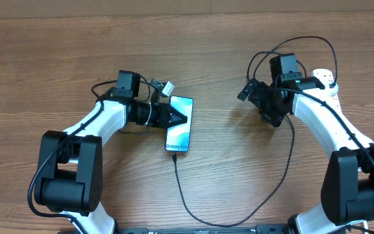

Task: Plug charger to phone and switch on socket

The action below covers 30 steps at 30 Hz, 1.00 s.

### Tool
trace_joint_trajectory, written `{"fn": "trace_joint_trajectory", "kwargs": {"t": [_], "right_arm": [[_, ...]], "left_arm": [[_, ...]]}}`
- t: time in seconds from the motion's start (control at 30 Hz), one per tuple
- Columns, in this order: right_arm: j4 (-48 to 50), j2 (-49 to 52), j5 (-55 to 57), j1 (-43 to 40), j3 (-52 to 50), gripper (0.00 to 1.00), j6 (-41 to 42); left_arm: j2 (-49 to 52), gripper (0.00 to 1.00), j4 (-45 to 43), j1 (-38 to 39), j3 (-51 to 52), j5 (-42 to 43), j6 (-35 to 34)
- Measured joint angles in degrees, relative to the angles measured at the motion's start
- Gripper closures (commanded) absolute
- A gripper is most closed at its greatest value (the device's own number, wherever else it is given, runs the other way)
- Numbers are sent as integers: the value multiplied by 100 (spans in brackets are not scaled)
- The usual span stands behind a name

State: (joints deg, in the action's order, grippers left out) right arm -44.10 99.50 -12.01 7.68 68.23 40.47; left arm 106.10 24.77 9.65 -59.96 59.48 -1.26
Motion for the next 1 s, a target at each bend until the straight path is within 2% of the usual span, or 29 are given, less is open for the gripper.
{"fn": "trace_joint_trajectory", "kwargs": {"t": [0.2, 0.4, 0.63, 0.73, 0.87, 0.9, 1.0], "right_arm": [[267, 0, 0, 0, 0, 0, 0], [479, 0, -7, 0, 0, 0, 0], [-337, 0, -197, 28, -2, 0, 0], [-389, 0, -291, 190, -22, 10, -114], [-391, 0, -378, 811, -127, 37, -439], [-400, 2, -396, 1038, -155, 39, -514], [-334, 2, -424, 1639, -236, 57, -595]], "left_arm": [[0, 96, -164, -33, 4, -4, -190], [0, 96, -557, -503, 4, -15, -997], [0, 96, -509, -1248, 7, -22, -1593], [0, 96, -503, -1421, 7, -28, -1679], [0, 96, -503, -1462, 7, -39, -1679], [0, 96, -501, -1462, 7, -37, -1681], [0, 96, -485, -1462, 7, -76, -1681]]}}
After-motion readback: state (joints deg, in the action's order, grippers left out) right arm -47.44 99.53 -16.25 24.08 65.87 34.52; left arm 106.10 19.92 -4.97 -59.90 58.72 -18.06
